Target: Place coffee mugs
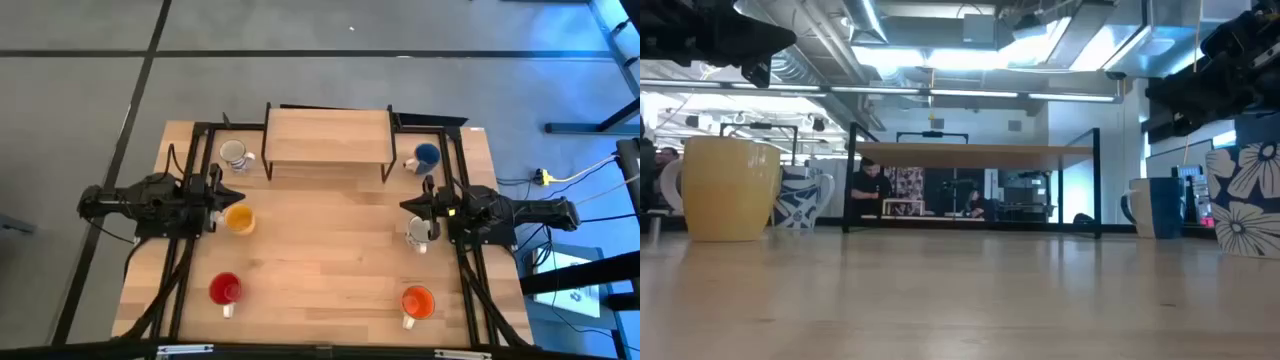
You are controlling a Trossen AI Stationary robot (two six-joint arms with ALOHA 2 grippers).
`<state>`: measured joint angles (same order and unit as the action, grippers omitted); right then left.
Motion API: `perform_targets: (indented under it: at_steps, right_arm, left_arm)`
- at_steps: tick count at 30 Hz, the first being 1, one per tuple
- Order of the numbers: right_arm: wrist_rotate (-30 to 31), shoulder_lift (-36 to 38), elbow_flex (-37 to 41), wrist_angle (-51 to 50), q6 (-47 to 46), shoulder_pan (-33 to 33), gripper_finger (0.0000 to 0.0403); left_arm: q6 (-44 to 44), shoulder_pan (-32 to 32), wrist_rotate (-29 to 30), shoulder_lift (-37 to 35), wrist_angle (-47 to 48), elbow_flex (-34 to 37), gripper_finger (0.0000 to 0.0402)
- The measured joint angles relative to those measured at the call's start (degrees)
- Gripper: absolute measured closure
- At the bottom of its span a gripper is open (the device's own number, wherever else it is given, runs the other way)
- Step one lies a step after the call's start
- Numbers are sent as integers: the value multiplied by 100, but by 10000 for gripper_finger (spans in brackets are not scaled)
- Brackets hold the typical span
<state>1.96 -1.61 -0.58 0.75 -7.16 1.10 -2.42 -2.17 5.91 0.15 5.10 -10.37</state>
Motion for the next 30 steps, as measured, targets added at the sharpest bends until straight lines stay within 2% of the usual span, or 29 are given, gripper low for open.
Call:
perform_targets:
  at_steps: [16, 21, 26, 30]
  right_arm:
    - [6, 0, 4, 50, 2, 0, 400]
    - [55, -2, 15, 177, -181, 0, 400]
    - [343, -2, 15, 341, -610, 0, 400]
    - [593, -2, 15, 524, -1426, 0, 400]
  left_arm:
    - [0, 2, 1, 0, -5, 0, 399]
    - [-4, 0, 63, 1, -287, 2, 399]
    - [-171, 0, 138, 2, -1340, 2, 399]
    - [-906, 0, 731, 15, -2511, 2, 399]
